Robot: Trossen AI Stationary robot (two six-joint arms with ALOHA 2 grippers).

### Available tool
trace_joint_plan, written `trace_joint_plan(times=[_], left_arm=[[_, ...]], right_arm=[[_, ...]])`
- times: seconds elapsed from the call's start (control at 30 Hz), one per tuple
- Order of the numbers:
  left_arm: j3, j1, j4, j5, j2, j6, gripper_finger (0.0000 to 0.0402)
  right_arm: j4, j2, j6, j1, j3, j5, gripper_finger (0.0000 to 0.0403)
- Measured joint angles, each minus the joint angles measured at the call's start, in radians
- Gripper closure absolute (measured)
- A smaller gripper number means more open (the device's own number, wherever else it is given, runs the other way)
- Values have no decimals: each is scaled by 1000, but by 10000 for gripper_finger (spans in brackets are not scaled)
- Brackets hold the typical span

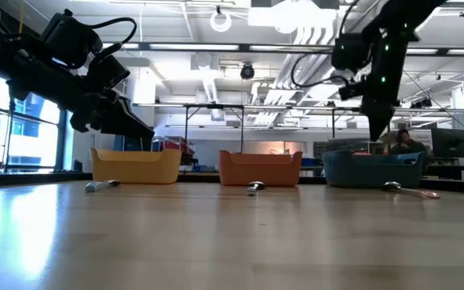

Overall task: Sort silverware by color (type)
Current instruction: Put the blue spoon into the blue bin, then put the orange spoon into the yellow bin

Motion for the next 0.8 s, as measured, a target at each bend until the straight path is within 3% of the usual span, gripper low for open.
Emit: trace_joint_plan(times=[0.23,0.57,0.8], left_arm=[[0,0,0,0,0,0,385],[0,0,-64,1,15,-43,385],[36,-6,-145,0,19,-47,385]], right_arm=[[142,74,-122,-153,-59,-67,403],[208,194,-154,-232,-60,-100,401],[238,201,-156,-220,-42,-28,341]])
